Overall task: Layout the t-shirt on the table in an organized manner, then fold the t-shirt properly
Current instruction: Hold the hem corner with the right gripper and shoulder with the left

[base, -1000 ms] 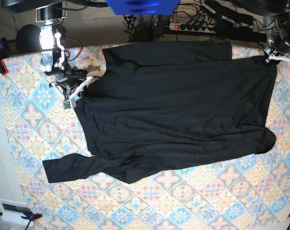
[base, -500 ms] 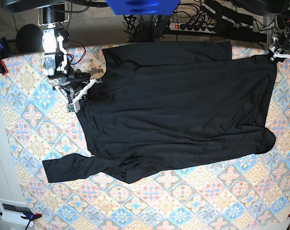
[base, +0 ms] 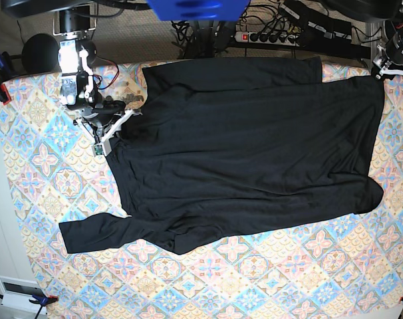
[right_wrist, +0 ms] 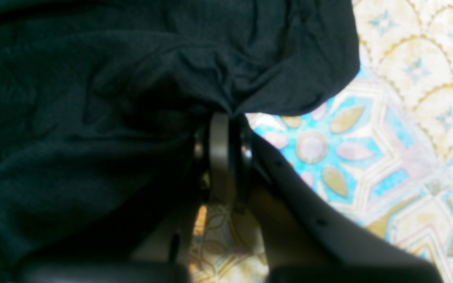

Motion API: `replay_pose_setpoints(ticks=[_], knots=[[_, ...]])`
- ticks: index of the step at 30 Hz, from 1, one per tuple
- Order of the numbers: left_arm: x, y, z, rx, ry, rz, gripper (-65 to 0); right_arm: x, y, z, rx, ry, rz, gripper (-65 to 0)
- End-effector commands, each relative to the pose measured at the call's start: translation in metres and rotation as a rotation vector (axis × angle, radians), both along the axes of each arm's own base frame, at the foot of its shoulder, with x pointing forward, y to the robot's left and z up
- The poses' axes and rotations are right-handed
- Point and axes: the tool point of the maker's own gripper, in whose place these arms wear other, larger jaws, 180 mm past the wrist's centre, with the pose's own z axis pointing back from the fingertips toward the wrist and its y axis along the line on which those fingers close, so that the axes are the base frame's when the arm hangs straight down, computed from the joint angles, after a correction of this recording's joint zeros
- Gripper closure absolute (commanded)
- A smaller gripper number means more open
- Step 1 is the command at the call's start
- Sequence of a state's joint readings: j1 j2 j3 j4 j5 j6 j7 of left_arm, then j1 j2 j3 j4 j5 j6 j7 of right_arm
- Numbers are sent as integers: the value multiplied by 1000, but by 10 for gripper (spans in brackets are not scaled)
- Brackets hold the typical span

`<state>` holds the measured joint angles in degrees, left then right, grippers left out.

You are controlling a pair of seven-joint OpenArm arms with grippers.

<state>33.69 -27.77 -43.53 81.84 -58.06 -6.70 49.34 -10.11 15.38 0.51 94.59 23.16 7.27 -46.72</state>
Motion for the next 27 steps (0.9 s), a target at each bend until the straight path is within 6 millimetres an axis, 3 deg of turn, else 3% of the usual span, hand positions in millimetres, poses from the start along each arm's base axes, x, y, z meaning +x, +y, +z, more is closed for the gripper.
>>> replay_pose_setpoints(ticks=[1, 11, 20, 22, 26, 27], knots=[[13, 8, 13, 30, -41, -13, -227, 4, -1, 6, -1, -16, 4, -26], [26, -5, 7, 5, -66, -13, -227, 3, 0, 6, -1, -16, 5, -26], [23, -9, -3, 24, -39, -12, -225, 3, 0, 6, -1, -17, 5, -26], [25, -9, -2, 25, -43, -13, -189, 3, 0, 6, -1, -17, 5, -26], [28, -8, 1, 28, -56, -14, -3, 2, 0, 6, -1, -15, 5, -26], [28, -7, 2, 29, -56, -14, 0, 3, 0, 7, -1, -17, 6, -26]])
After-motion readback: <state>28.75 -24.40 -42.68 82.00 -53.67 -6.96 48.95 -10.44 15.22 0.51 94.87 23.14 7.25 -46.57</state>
